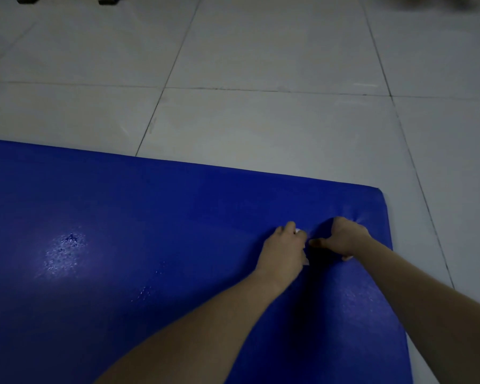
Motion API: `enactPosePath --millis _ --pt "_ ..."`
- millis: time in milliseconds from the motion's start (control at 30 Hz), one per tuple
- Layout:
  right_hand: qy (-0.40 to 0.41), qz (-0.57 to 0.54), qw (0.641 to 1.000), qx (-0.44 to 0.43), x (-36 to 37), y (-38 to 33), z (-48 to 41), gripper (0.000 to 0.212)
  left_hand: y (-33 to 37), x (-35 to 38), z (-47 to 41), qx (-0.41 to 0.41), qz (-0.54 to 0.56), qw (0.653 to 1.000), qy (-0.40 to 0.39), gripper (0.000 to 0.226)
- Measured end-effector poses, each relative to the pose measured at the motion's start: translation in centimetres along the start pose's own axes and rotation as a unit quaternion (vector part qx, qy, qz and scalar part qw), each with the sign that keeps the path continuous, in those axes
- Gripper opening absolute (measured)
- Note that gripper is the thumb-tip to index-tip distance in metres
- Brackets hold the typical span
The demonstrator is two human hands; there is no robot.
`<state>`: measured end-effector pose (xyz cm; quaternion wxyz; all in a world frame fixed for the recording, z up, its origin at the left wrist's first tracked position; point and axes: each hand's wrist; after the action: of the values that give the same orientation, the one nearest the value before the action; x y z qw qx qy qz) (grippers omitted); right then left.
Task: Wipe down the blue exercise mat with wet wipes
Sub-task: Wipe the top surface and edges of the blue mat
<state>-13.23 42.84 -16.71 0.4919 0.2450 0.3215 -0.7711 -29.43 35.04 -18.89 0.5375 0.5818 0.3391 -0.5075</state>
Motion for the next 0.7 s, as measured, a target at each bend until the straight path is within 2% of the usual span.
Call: enactPosePath --millis 67,133,233,333,433,500,567,600,633,700 --pt "0.003 -0.005 1.0 -0.009 0.0 0.2 0.0 0.069 -2.3 -0.4 -0.2 0.005 -0.049 0.999 -0.001 0.025" --pt "0.002 -0.01 1.0 -0.016 0.0 0.4 0.1 0.071 -5.2 -1.2 0.0 -0.025 -0.064 0.998 0.004 0.029" --pt "0.001 -0.018 1.0 -0.014 0.0 0.7 0.0 0.071 -10.5 -2.7 1.4 -0.114 -0.079 0.99 0.013 0.029" --pt "0.022 -0.021 0.999 -0.018 0.5 1.0 0.2 0.079 -15.5 -4.2 3.6 -0.231 -0.077 0.969 0.042 0.029" --pt "0.068 -0.062 0.995 -0.027 1.9 1.6 1.6 0.089 -17.8 -5.1 4.9 -0.301 -0.04 0.951 0.06 0.017" --pt "0.024 -0.052 0.998 -0.017 2.4 1.6 3.8 0.085 -17.6 -5.3 5.2 -0.335 -0.004 0.939 0.073 0.008" --pt "-0.087 -0.013 0.996 0.027 2.7 1.2 6.5 0.079 -16.3 -5.2 4.9 -0.351 0.017 0.933 0.076 0.012" --pt "-0.126 0.019 0.991 0.046 3.2 1.2 7.6 0.085 -15.1 -5.0 4.7 -0.343 0.026 0.936 0.074 0.012" --pt "-0.139 0.062 0.987 0.057 3.9 1.1 8.4 0.1 -13.8 -4.8 4.5 -0.323 0.033 0.943 0.069 0.012" --pt "-0.102 0.12 0.986 0.047 5.0 0.9 9.2 0.123 -10.5 -3.8 4.4 -0.284 0.049 0.956 0.057 0.013"
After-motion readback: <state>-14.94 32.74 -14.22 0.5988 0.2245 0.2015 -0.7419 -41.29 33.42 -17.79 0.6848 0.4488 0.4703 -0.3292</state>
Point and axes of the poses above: each hand's wrist, its own z-axis away from the middle knuckle, its own x-axis out of the palm, y = z × x, and after that the axes turned 14 degrees about -z, right-handed
